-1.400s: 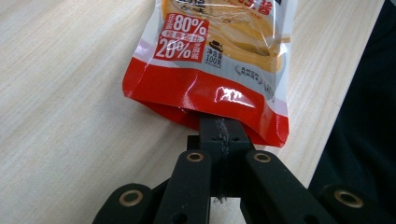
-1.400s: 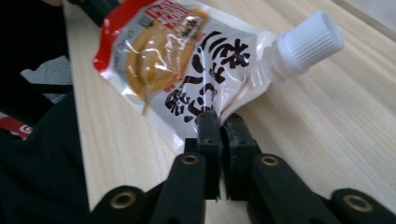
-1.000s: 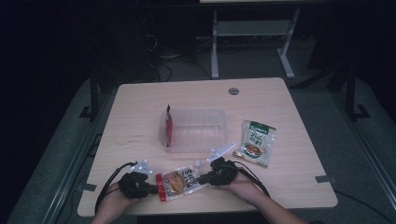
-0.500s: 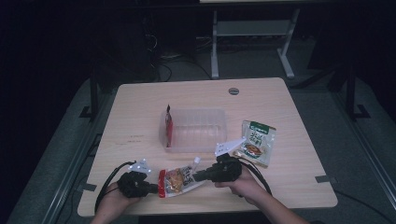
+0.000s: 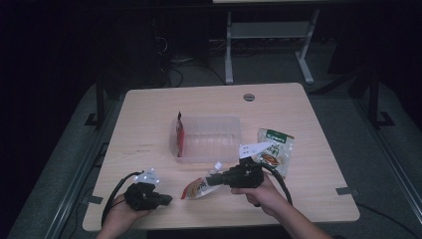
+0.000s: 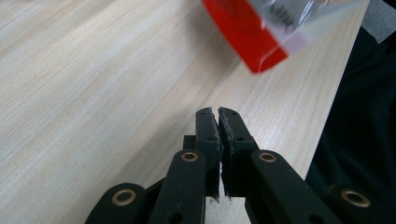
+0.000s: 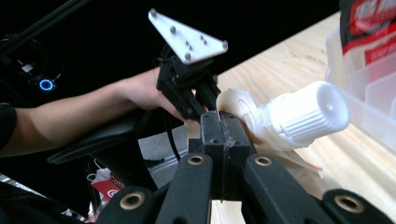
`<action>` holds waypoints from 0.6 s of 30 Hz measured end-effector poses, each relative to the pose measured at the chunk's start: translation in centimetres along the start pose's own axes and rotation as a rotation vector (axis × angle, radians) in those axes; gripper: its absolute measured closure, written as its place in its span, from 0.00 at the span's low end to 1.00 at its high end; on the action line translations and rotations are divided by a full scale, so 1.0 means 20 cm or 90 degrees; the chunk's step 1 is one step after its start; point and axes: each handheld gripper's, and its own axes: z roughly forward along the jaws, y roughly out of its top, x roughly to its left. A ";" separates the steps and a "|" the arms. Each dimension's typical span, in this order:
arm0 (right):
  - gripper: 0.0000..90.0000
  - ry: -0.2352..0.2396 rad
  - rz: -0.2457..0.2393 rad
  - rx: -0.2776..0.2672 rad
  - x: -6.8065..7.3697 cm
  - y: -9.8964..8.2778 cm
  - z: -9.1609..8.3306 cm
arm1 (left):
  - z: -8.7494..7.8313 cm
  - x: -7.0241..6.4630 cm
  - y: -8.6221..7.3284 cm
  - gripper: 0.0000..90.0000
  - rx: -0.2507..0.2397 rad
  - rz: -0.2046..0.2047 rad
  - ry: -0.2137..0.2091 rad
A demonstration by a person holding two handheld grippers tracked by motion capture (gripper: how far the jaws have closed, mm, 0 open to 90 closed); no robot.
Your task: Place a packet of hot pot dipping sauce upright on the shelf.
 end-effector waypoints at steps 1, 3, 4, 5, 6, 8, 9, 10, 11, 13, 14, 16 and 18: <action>1.00 -0.001 -0.006 -0.003 0.00 0.01 0.00 | 0.00 0.00 0.00 0.95 -0.001 -0.004 0.000; 1.00 -0.001 -0.011 -0.006 0.00 0.03 -0.01 | -0.01 0.00 -0.01 0.93 -0.005 -0.007 0.003; 1.00 -0.003 -0.017 -0.008 0.00 0.04 -0.02 | -0.01 0.00 -0.01 0.91 -0.005 -0.006 0.004; 1.00 -0.004 -0.014 -0.008 0.01 0.04 -0.02 | -0.01 0.00 -0.01 0.88 -0.005 -0.008 0.004; 1.00 -0.006 -0.016 -0.008 0.01 0.05 -0.03 | -0.01 0.00 -0.01 0.86 -0.003 -0.009 0.006; 1.00 -0.010 -0.023 -0.009 0.01 0.07 -0.04 | -0.01 0.01 -0.02 0.81 0.000 -0.010 0.004; 1.00 -0.017 -0.028 -0.007 0.02 0.08 -0.05 | -0.01 0.01 -0.02 0.79 0.001 -0.013 0.007; 1.00 -0.022 -0.033 -0.005 0.02 0.09 -0.06 | -0.01 0.01 -0.02 0.78 0.001 -0.015 0.007; 1.00 -0.023 -0.036 -0.009 0.02 0.10 -0.07 | 0.00 0.01 -0.02 0.75 0.001 -0.012 0.007; 1.00 -0.025 -0.041 -0.012 0.03 0.12 -0.09 | 0.00 0.00 -0.02 0.71 -0.002 -0.010 0.010; 1.00 -0.024 -0.044 -0.011 0.03 0.13 -0.10 | 0.00 0.00 -0.02 0.68 -0.004 -0.011 0.011; 1.00 -0.029 -0.049 -0.015 0.03 0.14 -0.11 | 0.00 0.00 -0.02 0.62 -0.006 -0.014 0.013; 1.00 -0.035 -0.056 -0.017 0.03 0.16 -0.13 | -0.01 0.00 -0.02 0.57 -0.007 -0.014 0.016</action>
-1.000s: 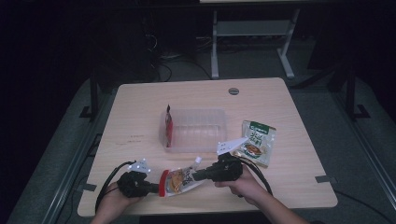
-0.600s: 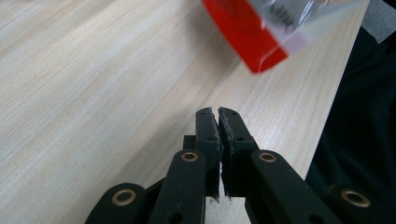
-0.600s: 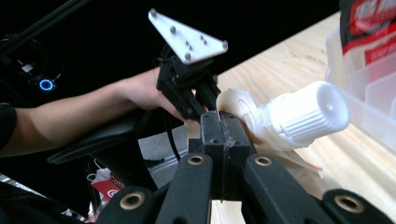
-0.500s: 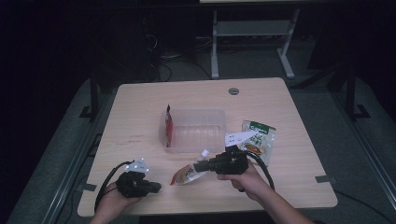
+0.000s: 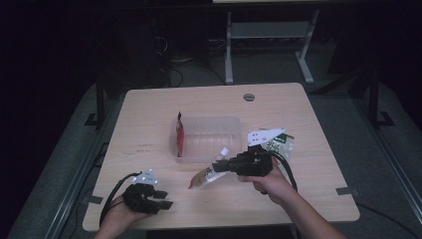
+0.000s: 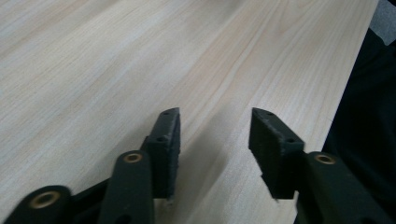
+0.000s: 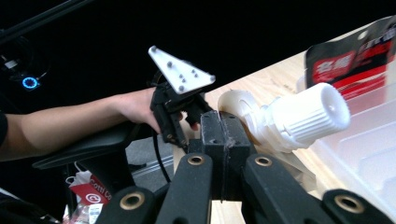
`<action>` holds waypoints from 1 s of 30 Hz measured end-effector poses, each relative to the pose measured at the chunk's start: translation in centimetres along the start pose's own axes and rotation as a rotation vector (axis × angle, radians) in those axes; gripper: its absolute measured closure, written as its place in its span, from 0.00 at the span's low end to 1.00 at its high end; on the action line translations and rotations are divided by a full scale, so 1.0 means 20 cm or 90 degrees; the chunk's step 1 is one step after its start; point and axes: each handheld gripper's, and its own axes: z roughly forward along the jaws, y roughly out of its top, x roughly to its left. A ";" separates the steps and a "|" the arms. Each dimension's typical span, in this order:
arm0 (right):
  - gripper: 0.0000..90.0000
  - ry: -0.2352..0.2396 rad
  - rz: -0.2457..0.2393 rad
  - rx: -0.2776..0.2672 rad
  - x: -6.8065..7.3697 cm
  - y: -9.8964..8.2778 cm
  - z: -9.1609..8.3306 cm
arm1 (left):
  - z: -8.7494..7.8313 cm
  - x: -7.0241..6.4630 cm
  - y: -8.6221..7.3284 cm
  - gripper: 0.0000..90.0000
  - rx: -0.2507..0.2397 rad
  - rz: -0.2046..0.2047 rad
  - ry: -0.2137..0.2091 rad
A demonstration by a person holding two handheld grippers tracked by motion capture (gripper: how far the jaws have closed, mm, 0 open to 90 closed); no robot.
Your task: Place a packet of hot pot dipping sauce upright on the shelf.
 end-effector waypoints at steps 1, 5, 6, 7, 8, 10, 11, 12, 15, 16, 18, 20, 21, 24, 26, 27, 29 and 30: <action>1.00 -0.001 0.001 -0.003 0.00 0.01 -0.01 | 0.00 0.00 0.00 0.55 0.002 0.001 0.002; 1.00 -0.022 -0.002 0.001 -0.02 0.05 -0.04 | 0.00 0.00 0.00 0.49 -0.007 0.007 0.008; 1.00 -0.029 -0.005 -0.001 -0.03 0.06 -0.04 | 0.00 0.00 0.00 0.48 -0.009 0.007 0.008; 1.00 -0.033 -0.004 -0.004 -0.04 0.07 -0.05 | -0.01 0.00 0.00 0.48 -0.009 0.000 0.009; 1.00 -0.037 -0.004 -0.008 -0.05 0.09 -0.06 | -0.01 0.00 0.00 0.47 -0.011 0.001 0.010; 1.00 -0.042 0.002 -0.013 -0.07 0.11 -0.08 | -0.01 0.00 0.00 0.47 -0.011 0.005 0.012; 1.00 -0.046 0.000 -0.021 -0.08 0.13 -0.09 | -0.01 0.00 -0.01 0.47 -0.011 0.000 0.012; 1.00 -0.047 -0.002 -0.024 -0.09 0.14 -0.10 | -0.01 0.00 -0.01 0.47 -0.014 -0.003 0.012; 1.00 -0.054 0.000 -0.034 -0.12 0.18 -0.12 | -0.01 0.01 -0.01 0.47 -0.019 -0.001 0.013; 1.00 -0.058 0.000 -0.035 -0.13 0.19 -0.13 | -0.01 0.01 0.00 0.47 -0.020 0.000 0.012; 1.00 -0.066 -0.002 -0.039 -0.15 0.22 -0.15 | -0.01 0.01 0.00 0.47 -0.019 0.001 0.011; 1.00 -0.075 -0.005 -0.044 -0.17 0.24 -0.17 | -0.01 0.01 0.00 0.47 -0.018 0.001 0.012; 1.00 -0.080 -0.002 -0.046 -0.18 0.25 -0.18 | -0.01 0.01 0.00 0.47 -0.018 0.001 0.012; 1.00 -0.091 0.004 -0.053 -0.22 0.28 -0.22 | -0.01 0.01 0.00 0.47 -0.020 0.001 0.011; 1.00 -0.090 0.007 -0.049 -0.25 0.29 -0.24 | -0.01 0.02 0.00 0.47 -0.019 0.002 0.011; 1.00 -0.101 0.007 -0.046 -0.26 0.29 -0.25 | -0.02 0.02 0.00 0.47 -0.018 0.002 0.012; 1.00 -0.105 0.012 -0.037 -0.30 0.30 -0.27 | -0.02 0.01 -0.01 0.47 -0.020 -0.006 0.012; 1.00 -0.115 0.016 -0.034 -0.31 0.30 -0.28 | -0.02 0.02 -0.01 0.47 -0.022 -0.006 0.011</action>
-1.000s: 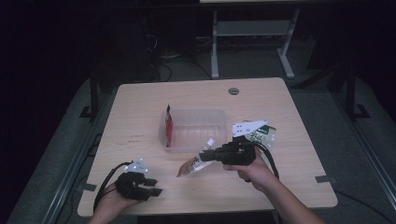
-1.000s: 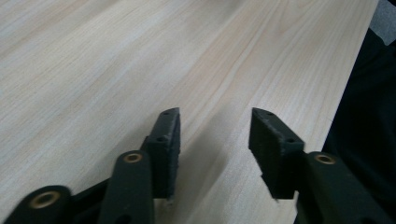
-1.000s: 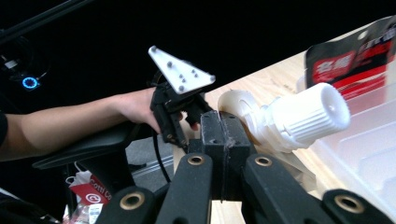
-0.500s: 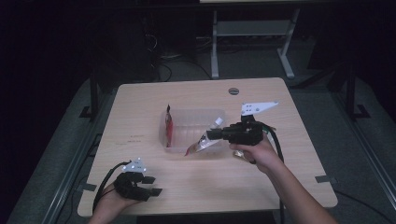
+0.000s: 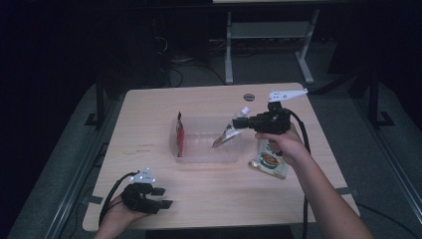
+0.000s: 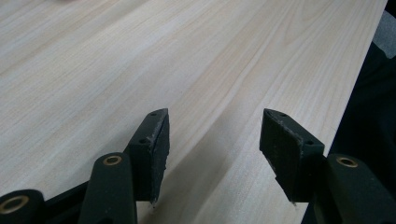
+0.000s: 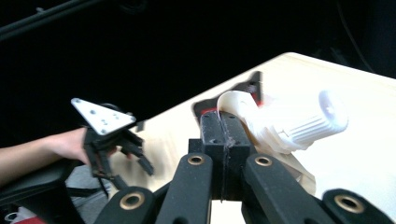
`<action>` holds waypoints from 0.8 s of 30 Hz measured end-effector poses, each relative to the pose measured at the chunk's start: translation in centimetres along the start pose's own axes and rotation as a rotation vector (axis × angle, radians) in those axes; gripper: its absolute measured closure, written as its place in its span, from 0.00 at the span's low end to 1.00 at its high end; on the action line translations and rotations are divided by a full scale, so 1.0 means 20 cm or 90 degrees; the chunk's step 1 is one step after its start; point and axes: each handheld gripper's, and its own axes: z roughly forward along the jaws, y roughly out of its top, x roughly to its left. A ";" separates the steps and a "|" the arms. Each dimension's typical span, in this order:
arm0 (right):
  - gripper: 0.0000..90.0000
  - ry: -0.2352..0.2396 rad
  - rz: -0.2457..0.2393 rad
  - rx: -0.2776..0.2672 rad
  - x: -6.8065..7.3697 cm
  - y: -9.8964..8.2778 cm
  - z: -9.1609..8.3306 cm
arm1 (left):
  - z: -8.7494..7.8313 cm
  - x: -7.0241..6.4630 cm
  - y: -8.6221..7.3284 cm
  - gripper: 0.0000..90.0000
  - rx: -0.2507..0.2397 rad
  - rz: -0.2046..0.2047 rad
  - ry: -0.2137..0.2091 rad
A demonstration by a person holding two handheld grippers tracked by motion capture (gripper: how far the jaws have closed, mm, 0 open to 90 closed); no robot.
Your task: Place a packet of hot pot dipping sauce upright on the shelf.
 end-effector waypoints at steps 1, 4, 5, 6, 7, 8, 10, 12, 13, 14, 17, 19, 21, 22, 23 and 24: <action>1.00 -0.003 0.003 0.000 -0.02 0.00 0.00 | 0.00 0.00 0.00 0.47 0.000 0.000 0.000; 1.00 -0.013 0.010 0.004 -0.06 -0.01 -0.01 | 0.00 0.00 0.00 0.47 0.002 0.001 0.000; 1.00 -0.016 0.012 0.007 -0.08 -0.01 -0.01 | 0.00 0.00 0.00 0.47 0.001 -0.001 0.001; 1.00 -0.019 0.014 0.009 -0.09 -0.01 -0.01 | 0.00 0.00 0.00 0.47 0.000 -0.001 0.001; 1.00 -0.024 0.016 0.012 -0.10 -0.02 -0.01 | 0.00 0.00 0.00 0.47 -0.001 -0.003 0.001; 1.00 -0.025 0.016 0.013 -0.10 -0.02 -0.01 | 0.00 0.00 0.00 0.47 -0.001 -0.002 0.001; 1.00 -0.031 0.018 0.017 -0.12 -0.02 -0.01 | 0.00 0.00 0.00 0.47 0.000 -0.001 0.001; 1.00 -0.035 0.019 0.019 -0.12 -0.02 -0.02 | 0.00 0.00 0.00 0.47 0.003 0.002 0.002; 1.00 -0.038 0.019 0.020 -0.12 -0.02 -0.02 | 0.00 0.00 0.00 0.47 0.004 0.002 0.002; 1.00 -0.045 0.015 0.023 -0.12 -0.02 -0.03 | 0.00 0.00 0.00 0.47 0.003 0.002 0.002; 1.00 -0.058 0.011 0.029 -0.13 -0.02 -0.04 | 0.00 0.00 0.00 0.47 0.005 0.001 0.003; 1.00 -0.071 0.004 0.038 -0.14 -0.01 -0.05 | 0.00 0.00 -0.01 0.46 0.007 0.001 0.003; 1.00 -0.079 0.000 0.044 -0.14 0.00 -0.07 | 0.00 0.00 -0.01 0.46 0.007 0.000 0.003; 1.00 -0.083 -0.001 0.045 -0.14 0.00 -0.07 | 0.00 0.00 -0.01 0.46 0.008 0.003 0.004; 1.00 -0.087 -0.004 0.048 -0.14 0.01 -0.08 | 0.00 0.00 -0.01 0.46 0.008 0.000 0.004; 1.00 -0.089 -0.007 0.052 -0.14 0.01 -0.09 | 0.00 0.00 -0.01 0.46 0.009 -0.001 0.004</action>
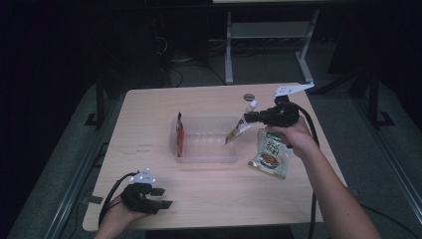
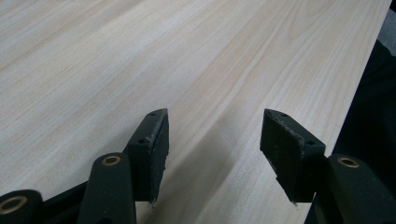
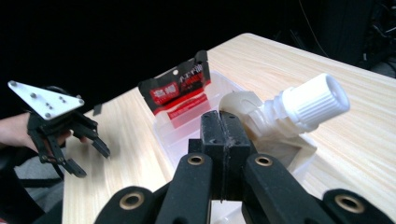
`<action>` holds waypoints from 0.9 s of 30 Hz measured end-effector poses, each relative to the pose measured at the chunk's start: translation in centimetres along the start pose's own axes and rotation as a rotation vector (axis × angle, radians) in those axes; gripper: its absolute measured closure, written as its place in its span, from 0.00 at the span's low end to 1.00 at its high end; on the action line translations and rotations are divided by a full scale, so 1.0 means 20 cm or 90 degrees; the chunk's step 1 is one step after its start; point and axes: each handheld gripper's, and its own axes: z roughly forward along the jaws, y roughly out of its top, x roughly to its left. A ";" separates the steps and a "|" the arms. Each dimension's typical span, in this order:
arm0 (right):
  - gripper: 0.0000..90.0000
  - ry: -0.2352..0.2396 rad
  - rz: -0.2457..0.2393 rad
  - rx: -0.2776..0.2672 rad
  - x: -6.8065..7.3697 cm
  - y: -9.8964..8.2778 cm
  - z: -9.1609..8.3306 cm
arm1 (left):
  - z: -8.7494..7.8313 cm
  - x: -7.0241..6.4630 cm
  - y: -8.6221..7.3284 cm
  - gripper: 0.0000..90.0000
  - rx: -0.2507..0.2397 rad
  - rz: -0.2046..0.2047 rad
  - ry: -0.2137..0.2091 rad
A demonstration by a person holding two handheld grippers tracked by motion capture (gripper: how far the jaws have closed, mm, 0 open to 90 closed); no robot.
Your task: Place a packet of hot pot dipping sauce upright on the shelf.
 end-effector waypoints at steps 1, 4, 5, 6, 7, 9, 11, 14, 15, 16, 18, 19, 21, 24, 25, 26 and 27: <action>1.00 -0.005 -0.004 0.003 0.00 0.00 -0.01 | 0.00 0.00 0.00 0.46 0.000 -0.004 0.000; 1.00 -0.013 -0.011 0.010 0.00 0.02 -0.03 | 0.00 0.00 0.00 0.46 0.001 -0.002 0.000; 1.00 -0.016 -0.013 0.011 0.00 0.02 -0.03 | 0.00 0.00 0.00 0.46 0.000 -0.004 -0.001; 1.00 -0.019 -0.016 0.013 0.00 0.02 -0.04 | 0.00 0.00 0.00 0.46 0.001 -0.004 0.000; 1.00 -0.020 -0.020 0.015 0.00 0.03 -0.05 | 0.00 0.00 0.00 0.46 0.004 -0.001 0.000; 1.00 -0.031 -0.029 0.022 0.01 0.04 -0.06 | 0.00 0.00 0.00 0.46 0.002 -0.005 -0.001; 1.00 -0.039 -0.031 0.028 0.00 0.05 -0.07 | 0.01 0.00 0.00 0.46 0.001 0.000 -0.002; 1.00 -0.067 -0.037 0.045 -0.01 0.05 -0.06 | 0.00 0.00 0.00 0.46 0.005 -0.003 -0.001; 1.00 -0.075 -0.038 0.052 -0.02 0.04 -0.06 | 0.00 0.00 0.00 0.46 0.003 -0.005 -0.001; 1.00 -0.079 -0.035 0.052 -0.03 0.04 -0.06 | 0.00 0.00 0.00 0.46 0.003 -0.001 -0.001; 1.00 -0.089 -0.034 0.051 -0.04 0.04 -0.07 | 0.00 0.00 0.00 0.46 0.003 -0.002 -0.003; 1.00 -0.090 -0.031 0.052 -0.05 0.04 -0.07 | 0.01 0.00 0.00 0.46 0.004 -0.005 -0.003; 1.00 -0.092 -0.028 0.049 -0.05 0.03 -0.07 | 0.01 0.00 0.00 0.46 0.009 -0.001 -0.004; 1.00 -0.089 -0.031 0.052 -0.04 0.03 -0.06 | 0.01 0.00 0.00 0.46 0.009 -0.006 -0.006; 1.00 -0.090 -0.033 0.053 -0.04 0.04 -0.05 | 0.01 0.00 0.00 0.46 0.009 -0.007 -0.006; 1.00 -0.089 -0.035 0.053 -0.03 0.04 -0.05 | 0.01 0.00 0.00 0.46 0.010 -0.006 -0.006; 1.00 -0.088 -0.038 0.052 -0.03 0.04 -0.04 | 0.01 0.00 0.00 0.46 0.010 -0.006 -0.006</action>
